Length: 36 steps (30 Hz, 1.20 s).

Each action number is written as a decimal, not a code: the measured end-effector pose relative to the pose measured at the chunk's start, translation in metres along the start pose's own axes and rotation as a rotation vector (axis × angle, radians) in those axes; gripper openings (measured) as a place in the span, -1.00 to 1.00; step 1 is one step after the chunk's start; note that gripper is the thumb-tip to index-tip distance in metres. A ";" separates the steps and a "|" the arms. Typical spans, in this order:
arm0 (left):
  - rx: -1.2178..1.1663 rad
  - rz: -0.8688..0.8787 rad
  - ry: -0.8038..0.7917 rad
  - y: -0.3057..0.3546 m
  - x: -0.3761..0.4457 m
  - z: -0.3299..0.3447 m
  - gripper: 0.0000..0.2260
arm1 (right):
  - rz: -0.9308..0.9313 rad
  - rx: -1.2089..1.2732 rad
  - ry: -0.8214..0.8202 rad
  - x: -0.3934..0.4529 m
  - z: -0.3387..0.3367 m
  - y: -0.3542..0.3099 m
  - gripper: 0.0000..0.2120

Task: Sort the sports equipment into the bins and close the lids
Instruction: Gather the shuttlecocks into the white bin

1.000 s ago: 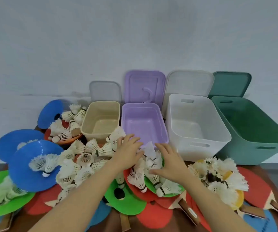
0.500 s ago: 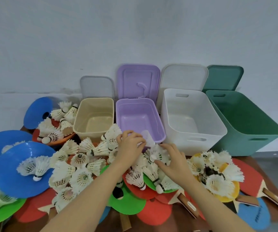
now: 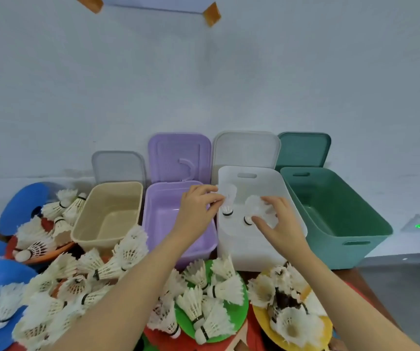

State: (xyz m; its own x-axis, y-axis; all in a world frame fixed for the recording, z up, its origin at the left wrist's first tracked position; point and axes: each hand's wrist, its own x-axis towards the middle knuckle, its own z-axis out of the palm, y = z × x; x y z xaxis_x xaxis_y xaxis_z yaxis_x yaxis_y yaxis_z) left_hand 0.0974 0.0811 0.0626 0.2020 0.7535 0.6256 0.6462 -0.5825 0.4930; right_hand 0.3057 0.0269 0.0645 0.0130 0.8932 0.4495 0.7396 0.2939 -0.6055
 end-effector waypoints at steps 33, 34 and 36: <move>0.274 -0.283 -0.655 0.043 -0.123 0.057 -0.34 | -0.110 -0.232 -0.554 -0.109 -0.032 0.108 -0.20; 0.296 -0.286 -0.707 0.044 -0.129 0.061 -0.33 | -0.113 -0.294 -0.608 -0.120 -0.032 0.109 -0.15; 0.324 -0.264 -0.755 0.045 -0.139 0.067 -0.30 | -0.090 -0.358 -0.624 -0.138 -0.032 0.111 -0.09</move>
State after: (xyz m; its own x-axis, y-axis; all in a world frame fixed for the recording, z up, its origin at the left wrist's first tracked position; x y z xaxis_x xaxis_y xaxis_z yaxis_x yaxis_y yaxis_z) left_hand 0.1477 -0.0291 -0.0427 0.3766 0.9197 -0.1111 0.8957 -0.3308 0.2971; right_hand 0.4079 -0.0748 -0.0441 -0.3664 0.9298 -0.0360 0.8959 0.3420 -0.2837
